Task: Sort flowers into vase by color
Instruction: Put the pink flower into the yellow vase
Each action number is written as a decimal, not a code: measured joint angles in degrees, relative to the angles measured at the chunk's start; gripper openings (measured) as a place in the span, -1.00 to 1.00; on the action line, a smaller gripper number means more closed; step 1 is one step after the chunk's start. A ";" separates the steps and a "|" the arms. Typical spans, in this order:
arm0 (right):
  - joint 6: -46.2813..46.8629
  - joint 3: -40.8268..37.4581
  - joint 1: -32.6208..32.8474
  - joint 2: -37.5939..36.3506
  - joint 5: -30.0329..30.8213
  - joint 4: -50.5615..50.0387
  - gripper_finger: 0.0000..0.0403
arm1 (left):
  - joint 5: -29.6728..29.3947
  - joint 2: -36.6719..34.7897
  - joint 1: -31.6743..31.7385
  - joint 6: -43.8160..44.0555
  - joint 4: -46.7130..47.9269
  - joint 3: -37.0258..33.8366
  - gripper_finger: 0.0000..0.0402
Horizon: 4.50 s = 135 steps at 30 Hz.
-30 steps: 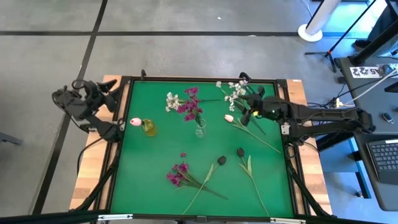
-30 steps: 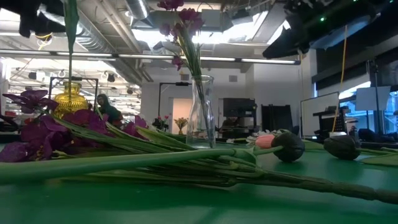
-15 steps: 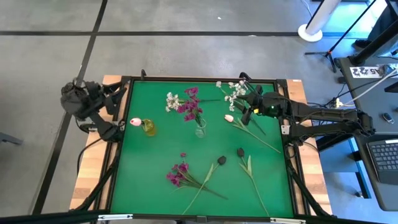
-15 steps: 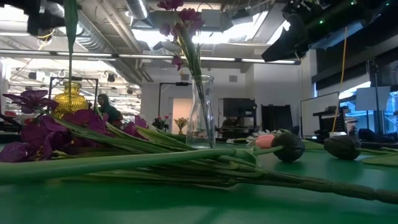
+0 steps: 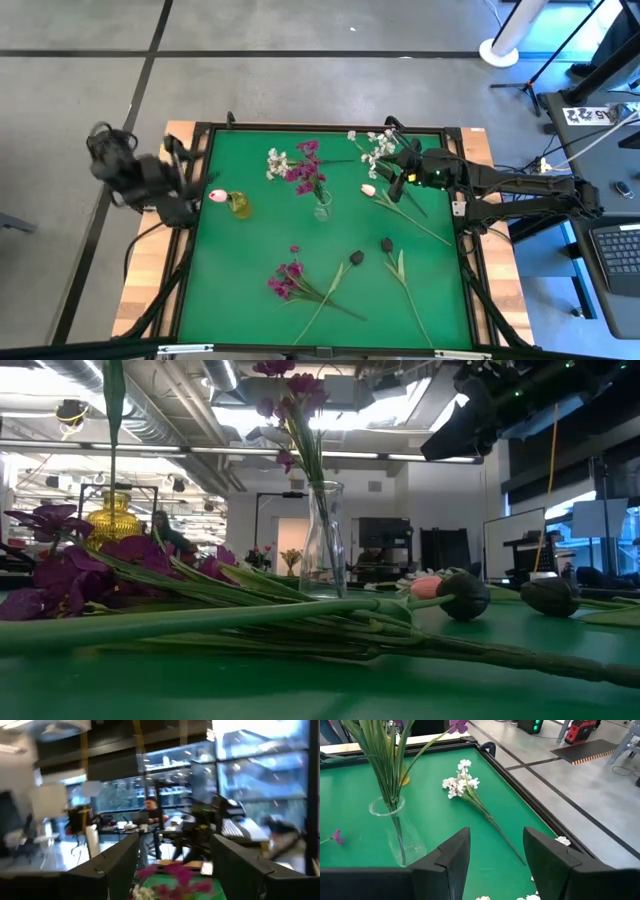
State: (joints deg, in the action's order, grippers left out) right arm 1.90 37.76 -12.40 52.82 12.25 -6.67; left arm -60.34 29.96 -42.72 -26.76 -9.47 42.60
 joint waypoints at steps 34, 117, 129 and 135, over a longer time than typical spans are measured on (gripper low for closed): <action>2.58 0.02 0.07 0.00 -3.85 -9.33 -0.10 | -1.61 42.86 -15.58 96.36 49.89 6.92 0.16; 17.60 8.00 0.04 0.74 -10.71 -25.31 -0.96 | -14.55 42.73 -18.19 98.99 39.29 -2.44 0.16; 12.08 8.07 6.94 -6.36 -16.32 15.84 -0.98 | -14.03 42.73 -12.74 79.85 39.25 9.40 0.16; 10.32 8.04 9.16 -1.20 -18.31 28.40 -0.99 | -5.29 42.12 -4.27 66.38 38.43 14.98 0.16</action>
State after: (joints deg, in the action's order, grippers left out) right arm 12.21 45.80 -3.24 51.62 -6.05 21.72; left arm -65.63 72.07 -46.99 39.62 28.96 57.58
